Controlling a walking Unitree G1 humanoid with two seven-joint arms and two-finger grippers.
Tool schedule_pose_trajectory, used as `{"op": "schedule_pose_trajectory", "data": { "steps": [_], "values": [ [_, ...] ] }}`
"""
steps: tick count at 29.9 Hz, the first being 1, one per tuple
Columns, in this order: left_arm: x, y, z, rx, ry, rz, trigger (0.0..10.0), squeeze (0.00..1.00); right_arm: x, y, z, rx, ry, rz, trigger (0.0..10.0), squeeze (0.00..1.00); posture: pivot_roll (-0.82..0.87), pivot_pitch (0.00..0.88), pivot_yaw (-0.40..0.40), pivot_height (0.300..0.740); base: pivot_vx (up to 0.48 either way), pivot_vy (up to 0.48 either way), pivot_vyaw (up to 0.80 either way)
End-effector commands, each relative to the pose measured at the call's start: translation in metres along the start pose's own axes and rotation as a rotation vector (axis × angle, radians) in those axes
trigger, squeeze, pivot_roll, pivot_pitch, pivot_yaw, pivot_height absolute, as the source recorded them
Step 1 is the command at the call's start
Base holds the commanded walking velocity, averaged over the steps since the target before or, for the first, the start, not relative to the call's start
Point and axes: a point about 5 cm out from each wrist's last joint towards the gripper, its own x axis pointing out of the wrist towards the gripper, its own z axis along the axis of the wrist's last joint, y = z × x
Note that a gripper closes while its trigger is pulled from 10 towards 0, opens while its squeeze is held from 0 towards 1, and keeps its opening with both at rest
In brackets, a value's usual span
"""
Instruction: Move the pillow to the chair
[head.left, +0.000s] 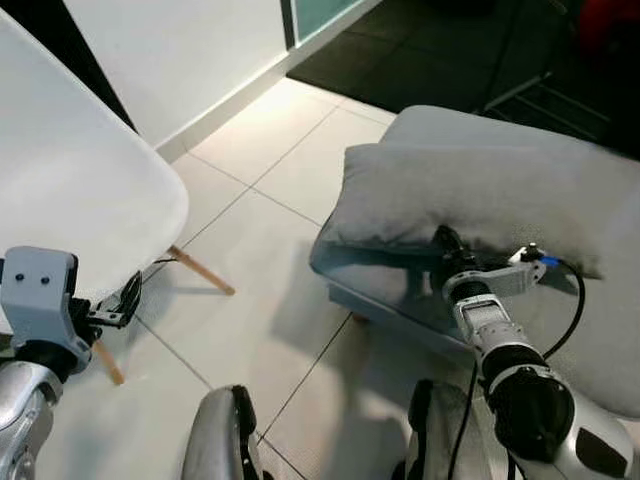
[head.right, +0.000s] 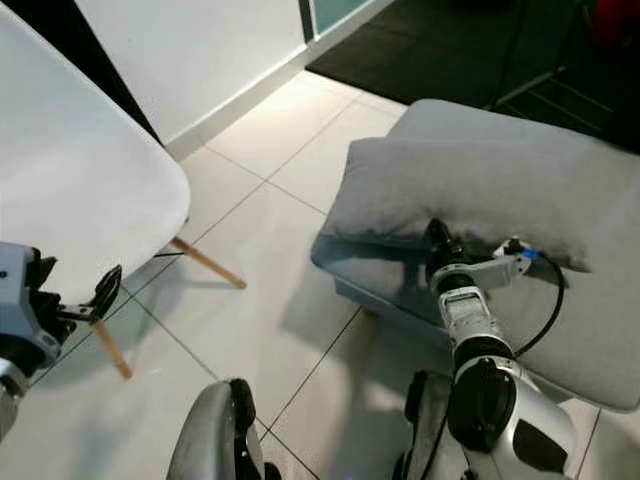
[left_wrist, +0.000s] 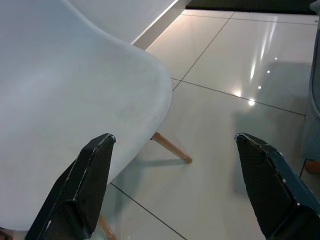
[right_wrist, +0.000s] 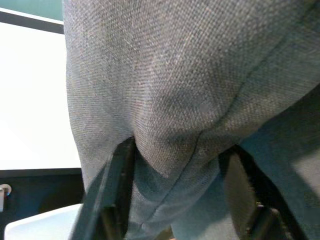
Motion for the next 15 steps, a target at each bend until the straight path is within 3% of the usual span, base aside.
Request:
{"op": "schedule_pose_trajectory", "data": {
  "steps": [1, 3, 6, 10, 15],
  "values": [
    [-0.007, 0.009, 0.001, 0.018, 0.026, 0.022, 10.0, 0.00, 0.003, 0.006, -0.001, 0.039, -0.011, 0.028, 0.0, 0.00, 0.31, 0.365, 0.090, 0.436, 0.000, 0.000, 0.00],
    [-0.008, 0.010, 0.003, 0.019, 0.028, 0.024, 10.0, 0.00, 0.009, 0.021, 0.001, 0.058, -0.029, 0.090, 0.0, 0.00, 0.31, 0.365, 0.090, 0.436, 0.000, 0.000, 0.00],
    [-0.007, 0.009, 0.004, 0.021, 0.029, 0.021, 10.0, 0.00, 0.013, 0.029, 0.002, 0.063, -0.034, 0.128, 0.0, 0.00, 0.31, 0.366, 0.091, 0.436, 0.000, 0.000, 0.00],
    [-0.007, 0.006, 0.005, 0.019, 0.034, 0.010, 10.0, 0.00, 0.016, 0.036, 0.005, 0.055, -0.039, 0.158, 0.0, 0.00, 0.30, 0.364, 0.089, 0.436, 0.000, 0.000, 0.00],
    [-0.008, 0.003, 0.004, 0.011, 0.038, 0.003, 10.0, 0.00, 0.018, 0.042, 0.012, -0.024, -0.040, 0.174, 0.0, 0.00, 0.28, 0.359, 0.089, 0.436, 0.000, 0.000, 0.00]
  ]
}}
